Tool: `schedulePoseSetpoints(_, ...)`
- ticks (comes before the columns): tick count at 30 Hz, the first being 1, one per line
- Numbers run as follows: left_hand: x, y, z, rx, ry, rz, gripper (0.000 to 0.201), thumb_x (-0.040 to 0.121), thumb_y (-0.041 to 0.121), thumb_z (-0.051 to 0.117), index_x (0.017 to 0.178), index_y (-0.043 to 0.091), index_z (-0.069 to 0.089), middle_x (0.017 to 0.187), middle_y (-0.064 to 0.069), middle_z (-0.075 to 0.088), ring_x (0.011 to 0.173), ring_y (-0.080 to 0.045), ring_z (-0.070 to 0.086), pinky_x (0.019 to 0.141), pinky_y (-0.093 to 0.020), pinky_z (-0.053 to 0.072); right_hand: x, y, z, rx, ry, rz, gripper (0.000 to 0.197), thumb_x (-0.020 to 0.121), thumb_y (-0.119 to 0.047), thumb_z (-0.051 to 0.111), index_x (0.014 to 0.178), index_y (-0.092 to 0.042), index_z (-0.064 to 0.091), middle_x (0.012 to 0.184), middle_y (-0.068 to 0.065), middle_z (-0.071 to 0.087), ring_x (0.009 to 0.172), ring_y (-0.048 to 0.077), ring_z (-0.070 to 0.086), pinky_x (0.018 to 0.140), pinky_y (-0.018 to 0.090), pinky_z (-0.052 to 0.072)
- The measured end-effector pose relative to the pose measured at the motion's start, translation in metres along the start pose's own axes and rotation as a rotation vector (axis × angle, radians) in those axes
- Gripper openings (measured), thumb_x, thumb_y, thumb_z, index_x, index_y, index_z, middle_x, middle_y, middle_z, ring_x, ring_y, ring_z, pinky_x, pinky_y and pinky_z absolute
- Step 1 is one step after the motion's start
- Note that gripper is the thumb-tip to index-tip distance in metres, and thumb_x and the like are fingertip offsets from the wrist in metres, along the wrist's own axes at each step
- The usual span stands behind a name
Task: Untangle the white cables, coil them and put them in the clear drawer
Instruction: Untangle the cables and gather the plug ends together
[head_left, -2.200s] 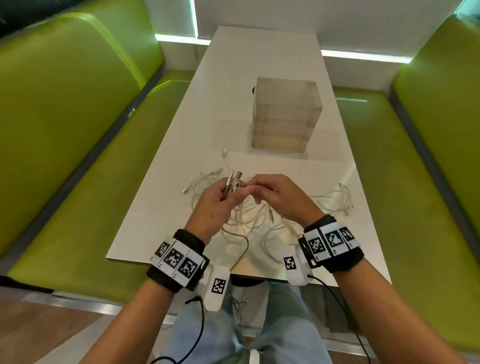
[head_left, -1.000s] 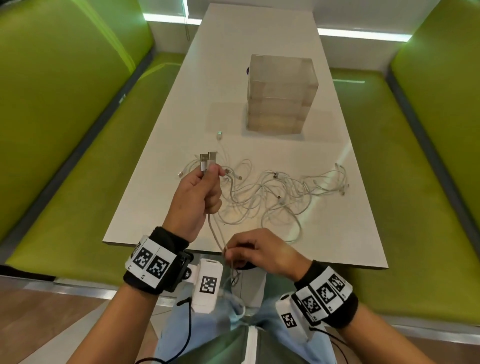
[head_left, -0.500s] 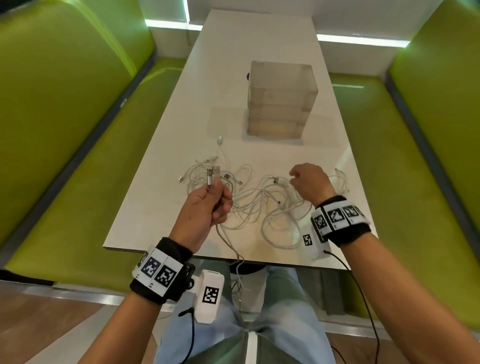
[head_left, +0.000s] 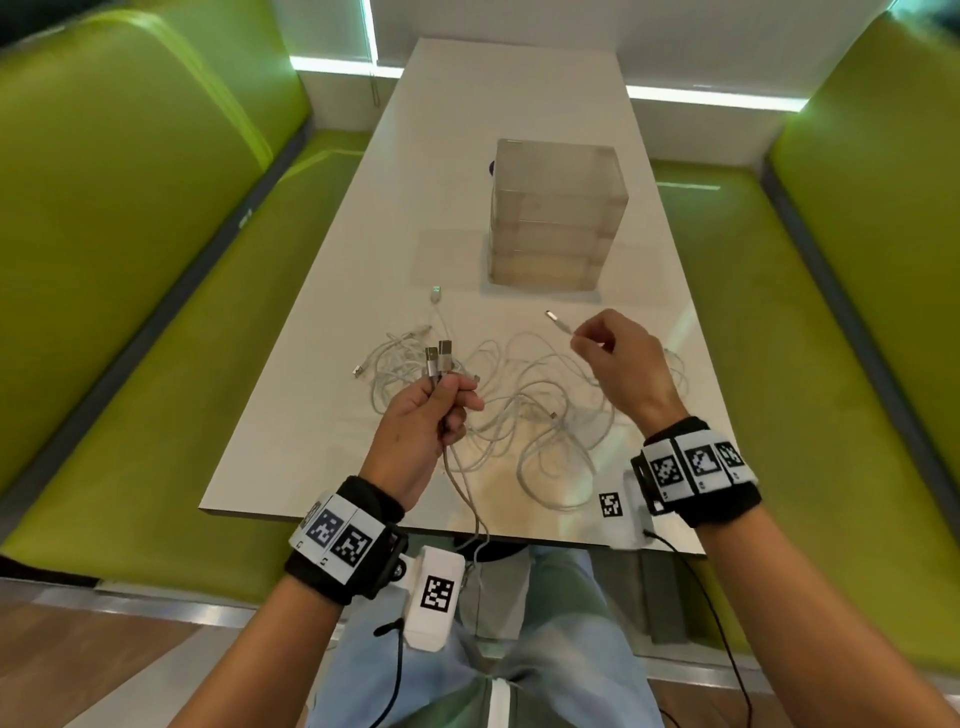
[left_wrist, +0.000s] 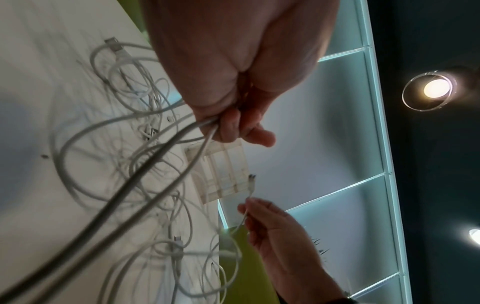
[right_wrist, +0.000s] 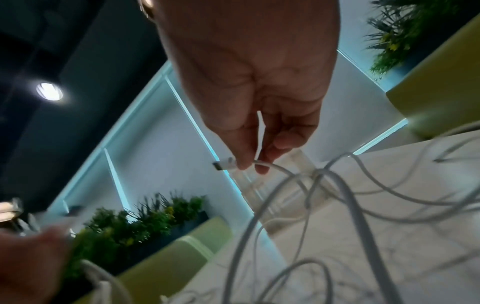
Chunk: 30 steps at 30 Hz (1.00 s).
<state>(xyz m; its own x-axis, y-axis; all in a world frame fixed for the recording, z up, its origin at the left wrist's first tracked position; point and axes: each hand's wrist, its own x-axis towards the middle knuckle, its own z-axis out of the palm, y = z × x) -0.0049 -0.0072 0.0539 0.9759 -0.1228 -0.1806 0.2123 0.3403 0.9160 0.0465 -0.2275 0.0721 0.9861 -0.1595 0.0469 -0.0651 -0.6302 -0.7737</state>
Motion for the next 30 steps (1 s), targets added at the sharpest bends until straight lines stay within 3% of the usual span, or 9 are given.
schedulePoseSetpoints(3, 0.007, -0.003, 0.008, -0.049, 0.026, 0.001, 0.025, 0.101, 0.014, 0.039, 0.100, 0.002, 0.061, 0.090, -0.009, 0.073, 0.070, -0.011, 0.062, 0.062, -0.019, 0.050, -0.028, -0.021, 0.007, 0.226, -0.084, -0.085, 0.005, 0.086, -0.019, 0.067, 0.088, -0.016, 0.063, 0.080, -0.004, 0.069, 0.075, 0.009, 0.064, 0.063, 0.008, 0.043)
schedulePoseSetpoints(5, 0.011, -0.003, 0.015, -0.099, 0.023, -0.005, 0.025, 0.101, 0.015, 0.039, 0.103, 0.002, 0.061, 0.099, -0.013, 0.072, 0.087, -0.018, 0.068, 0.076, -0.025, 0.056, -0.043, -0.027, 0.020, 0.335, -0.130, -0.099, 0.008, 0.082, -0.017, 0.071, 0.086, -0.016, 0.064, 0.080, -0.001, 0.071, 0.080, 0.014, 0.067, 0.072, 0.019, 0.050)
schedulePoseSetpoints(8, 0.012, -0.003, 0.024, -0.186, 0.010, -0.018, 0.021, 0.100, 0.013, 0.042, 0.101, 0.003, 0.060, 0.096, -0.011, 0.072, 0.096, -0.023, 0.068, 0.091, -0.033, 0.054, -0.051, -0.028, 0.039, 0.467, -0.157, -0.081, 0.007, 0.081, -0.015, 0.071, 0.083, -0.017, 0.065, 0.087, 0.002, 0.073, 0.090, 0.018, 0.069, 0.088, 0.042, 0.054)
schedulePoseSetpoints(10, 0.014, -0.004, 0.028, -0.210, -0.012, -0.016, 0.022, 0.099, 0.013, 0.043, 0.108, 0.001, 0.060, 0.107, -0.014, 0.070, 0.105, -0.025, 0.066, 0.094, -0.034, 0.052, -0.051, -0.027, 0.046, 0.557, -0.142, -0.086, 0.007, 0.082, -0.011, 0.069, 0.081, -0.017, 0.065, 0.089, 0.005, 0.074, 0.095, 0.017, 0.069, 0.091, 0.045, 0.052)
schedulePoseSetpoints(15, 0.018, -0.008, 0.033, -0.258, -0.022, -0.014, 0.026, 0.099, 0.011, 0.042, 0.116, 0.000, 0.057, 0.107, -0.012, 0.069, 0.103, -0.020, 0.066, 0.096, -0.030, 0.051, -0.049, -0.031, 0.053, 0.664, -0.110, -0.111, 0.007, 0.083, 0.001, 0.064, 0.084, -0.005, 0.069, 0.099, 0.004, 0.072, 0.092, 0.019, 0.068, 0.086, 0.036, 0.055)
schedulePoseSetpoints(19, 0.018, -0.010, 0.033, -0.311, -0.025, -0.026, 0.023, 0.099, 0.012, 0.041, 0.105, 0.002, 0.061, 0.099, -0.011, 0.070, 0.097, -0.018, 0.067, 0.093, -0.027, 0.052, -0.048, -0.030, 0.055, 0.655, -0.098, -0.145, 0.011, 0.083, 0.001, 0.063, 0.085, -0.007, 0.070, 0.094, 0.000, 0.072, 0.088, 0.022, 0.068, 0.084, 0.033, 0.055)
schedulePoseSetpoints(24, 0.018, -0.013, 0.032, -0.353, -0.032, -0.025, 0.024, 0.099, 0.009, 0.040, 0.112, -0.002, 0.057, 0.118, -0.015, 0.064, 0.106, -0.019, 0.065, 0.095, -0.027, 0.051, -0.048, -0.031, 0.055, 0.664, -0.106, -0.177, 0.017, 0.083, 0.000, 0.065, 0.083, -0.017, 0.071, 0.088, 0.000, 0.073, 0.087, 0.017, 0.068, 0.083, 0.030, 0.053)
schedulePoseSetpoints(27, 0.021, -0.007, 0.033, -0.305, 0.011, 0.017, 0.023, 0.099, 0.010, 0.039, 0.107, -0.003, 0.057, 0.125, -0.009, 0.063, 0.116, -0.021, 0.060, 0.095, -0.030, 0.051, -0.045, -0.024, 0.054, 0.510, -0.172, -0.198, 0.010, 0.083, -0.010, 0.069, 0.087, -0.013, 0.060, 0.085, -0.006, 0.066, 0.079, 0.006, 0.061, 0.073, 0.016, 0.046)
schedulePoseSetpoints(30, 0.024, 0.007, 0.030, -0.267, 0.067, 0.089, 0.024, 0.100, 0.017, 0.038, 0.089, 0.007, 0.057, 0.109, -0.005, 0.070, 0.115, -0.021, 0.061, 0.101, -0.039, 0.047, -0.038, -0.004, 0.059, 0.204, -0.240, -0.236, 0.019, 0.082, -0.021, 0.070, 0.089, -0.019, 0.053, 0.085, -0.009, 0.057, 0.081, 0.008, 0.047, 0.071, 0.016, 0.037)
